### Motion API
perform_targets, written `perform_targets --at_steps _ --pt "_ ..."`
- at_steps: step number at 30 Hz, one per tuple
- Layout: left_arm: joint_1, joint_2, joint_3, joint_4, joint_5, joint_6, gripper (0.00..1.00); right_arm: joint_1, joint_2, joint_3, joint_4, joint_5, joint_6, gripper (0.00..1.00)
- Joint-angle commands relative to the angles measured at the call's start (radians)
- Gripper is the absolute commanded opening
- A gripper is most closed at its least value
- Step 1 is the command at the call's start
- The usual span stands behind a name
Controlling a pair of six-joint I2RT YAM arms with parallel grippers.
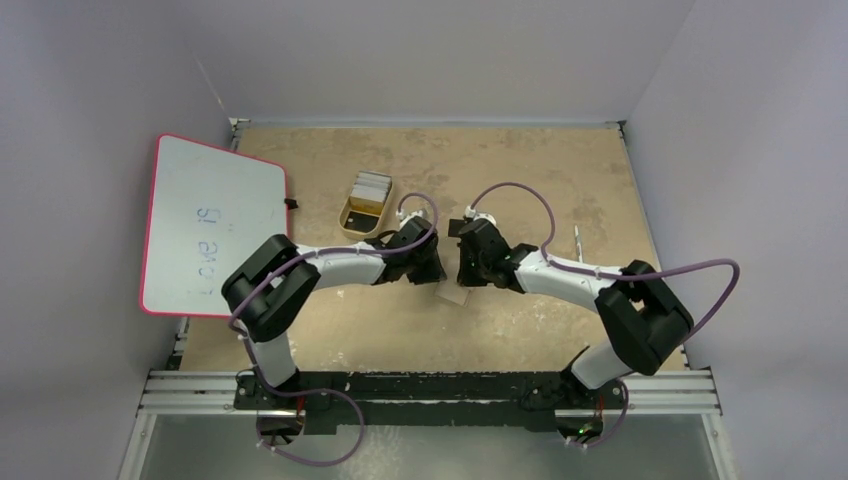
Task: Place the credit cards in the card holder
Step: Close the card holder at the center of the board.
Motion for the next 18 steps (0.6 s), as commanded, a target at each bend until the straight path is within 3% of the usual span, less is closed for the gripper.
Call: perform_targets --at_steps 1,6,18 --pt "-0.012 -0.035 -0.108 0.109 0.068 -0.106 0.22 0.038 0.009 0.035 -0.061 0.016 0.0 0.11" --pt "-0.038 -0.053 -0.169 0.189 0.092 -0.166 0.21 0.04 0.037 0.044 -0.115 0.062 0.005 0.11" --pt "-0.05 -0.067 -0.174 0.18 0.053 -0.172 0.2 0.051 -0.063 0.086 -0.215 0.069 0.013 0.12"
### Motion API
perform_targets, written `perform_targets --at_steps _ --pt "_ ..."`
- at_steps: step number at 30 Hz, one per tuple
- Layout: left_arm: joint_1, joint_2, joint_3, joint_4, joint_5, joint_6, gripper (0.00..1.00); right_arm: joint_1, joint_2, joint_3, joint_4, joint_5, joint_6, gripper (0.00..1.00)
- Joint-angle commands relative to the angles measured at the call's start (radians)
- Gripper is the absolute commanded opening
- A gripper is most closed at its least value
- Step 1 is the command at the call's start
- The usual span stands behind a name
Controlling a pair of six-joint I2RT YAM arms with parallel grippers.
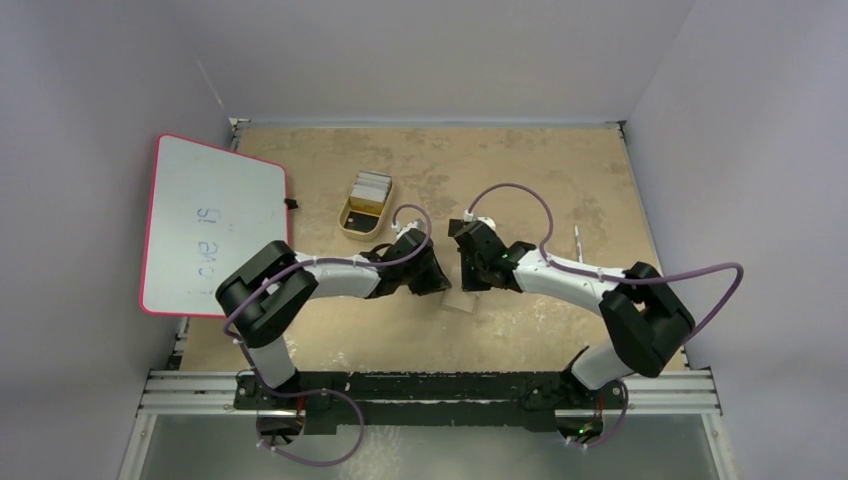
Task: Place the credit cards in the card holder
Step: Close the card holder at the center of the board.
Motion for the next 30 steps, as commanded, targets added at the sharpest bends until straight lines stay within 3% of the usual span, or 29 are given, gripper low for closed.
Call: perform_targets --at_steps 1,8,21,30 --pt "-0.022 -0.018 -0.027 -0.004 0.023 -0.024 0.2 0.014 -0.065 0.039 -0.072 0.004 0.019 0.12" --pt "-0.035 -0.03 -0.05 0.025 0.015 -0.047 0.2 0.014 -0.068 0.024 -0.054 -0.012 0.04 0.12" --pt "-0.037 -0.038 -0.057 0.034 0.003 -0.054 0.2 0.018 -0.069 0.117 -0.196 0.117 0.073 0.17" --pt "-0.068 -0.048 -0.104 0.19 0.059 -0.167 0.2 0.052 0.009 0.171 -0.264 0.195 0.12 0.2"
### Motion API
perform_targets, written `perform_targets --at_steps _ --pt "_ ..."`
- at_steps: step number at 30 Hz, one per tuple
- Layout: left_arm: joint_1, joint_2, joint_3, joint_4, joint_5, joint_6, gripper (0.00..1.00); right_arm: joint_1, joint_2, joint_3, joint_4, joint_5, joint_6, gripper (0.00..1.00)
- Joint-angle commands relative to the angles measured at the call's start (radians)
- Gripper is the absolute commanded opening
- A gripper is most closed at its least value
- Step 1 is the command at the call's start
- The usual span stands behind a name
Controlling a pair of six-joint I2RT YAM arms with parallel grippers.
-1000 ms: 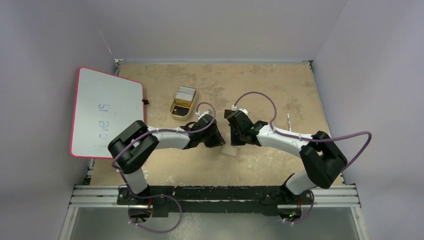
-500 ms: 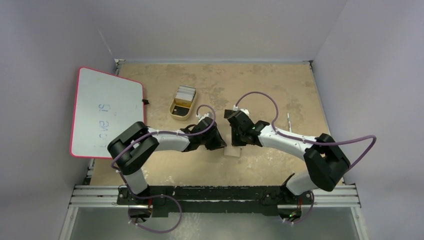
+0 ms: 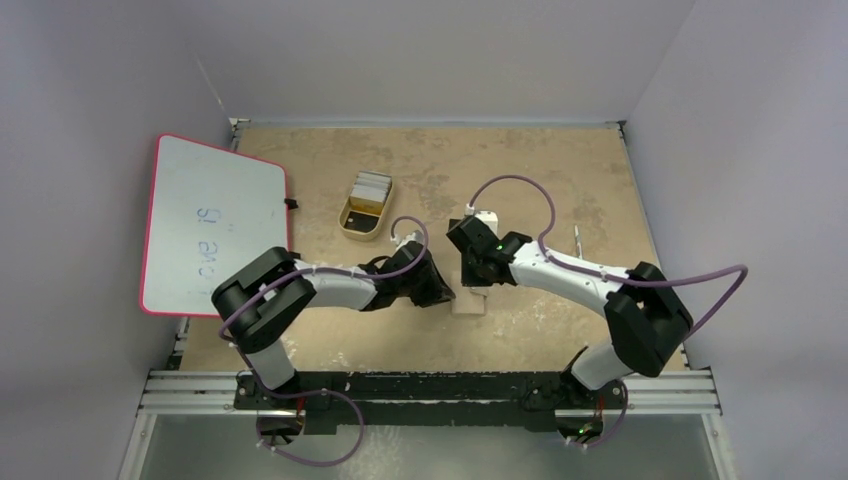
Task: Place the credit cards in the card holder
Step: Close the card holder at the center of the board.
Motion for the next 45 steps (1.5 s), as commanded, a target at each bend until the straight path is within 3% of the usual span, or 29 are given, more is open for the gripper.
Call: perform_targets --at_steps 1,17,33,45 --pt "-0.026 -0.012 -0.012 0.092 0.038 -0.059 0.2 0.023 0.034 0.065 -0.066 0.087 0.047 0.2" --pt "-0.031 -0.023 -0.014 0.078 0.012 -0.05 0.2 0.044 0.094 0.081 -0.102 0.134 0.072 0.21" --pt "-0.031 -0.039 -0.011 0.057 -0.003 -0.041 0.2 0.08 0.145 0.105 -0.131 0.169 0.089 0.33" --pt "-0.031 -0.039 -0.004 0.032 -0.017 -0.024 0.2 0.095 0.166 0.118 -0.148 0.183 0.083 0.15"
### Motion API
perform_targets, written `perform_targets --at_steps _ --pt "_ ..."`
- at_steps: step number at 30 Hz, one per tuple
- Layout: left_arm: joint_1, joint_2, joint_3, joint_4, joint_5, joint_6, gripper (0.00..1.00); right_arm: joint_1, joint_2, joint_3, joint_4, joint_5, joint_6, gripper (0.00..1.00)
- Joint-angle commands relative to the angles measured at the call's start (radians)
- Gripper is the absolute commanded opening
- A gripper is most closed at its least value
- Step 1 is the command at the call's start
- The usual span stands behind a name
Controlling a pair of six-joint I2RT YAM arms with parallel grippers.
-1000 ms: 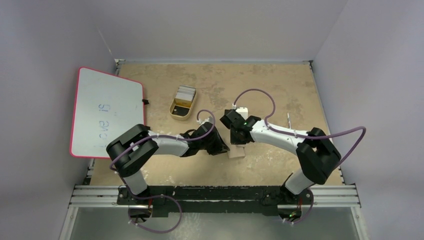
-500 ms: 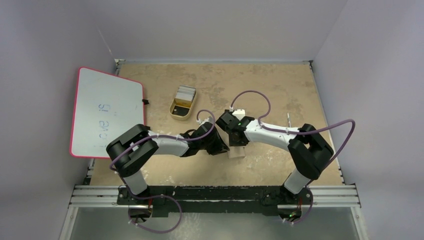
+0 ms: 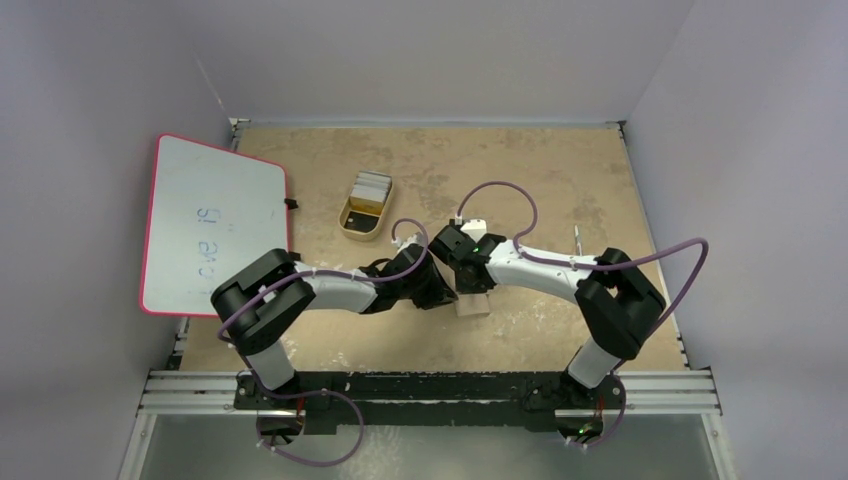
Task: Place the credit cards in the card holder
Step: Close the card holder at the center of the board.
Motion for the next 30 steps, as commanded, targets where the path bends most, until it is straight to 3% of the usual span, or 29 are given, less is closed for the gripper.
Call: perform_targets --at_steps 1,7,16,27,30 --pt "-0.003 -0.031 0.009 0.002 -0.019 0.02 0.2 0.014 0.015 0.044 -0.035 0.043 0.011 0.13" --pt "-0.001 -0.026 0.015 -0.009 -0.028 0.028 0.19 0.021 0.006 0.045 -0.048 0.044 0.013 0.0" --pt "-0.001 -0.034 0.014 -0.018 -0.043 0.035 0.2 0.022 -0.029 0.037 -0.04 0.035 0.005 0.0" --pt "0.077 -0.041 0.078 -0.06 -0.011 0.116 0.23 -0.001 -0.157 -0.075 0.135 -0.171 -0.062 0.0" --pt "0.076 -0.018 0.101 -0.04 0.031 0.134 0.26 -0.035 -0.221 -0.1 0.166 -0.181 -0.071 0.06"
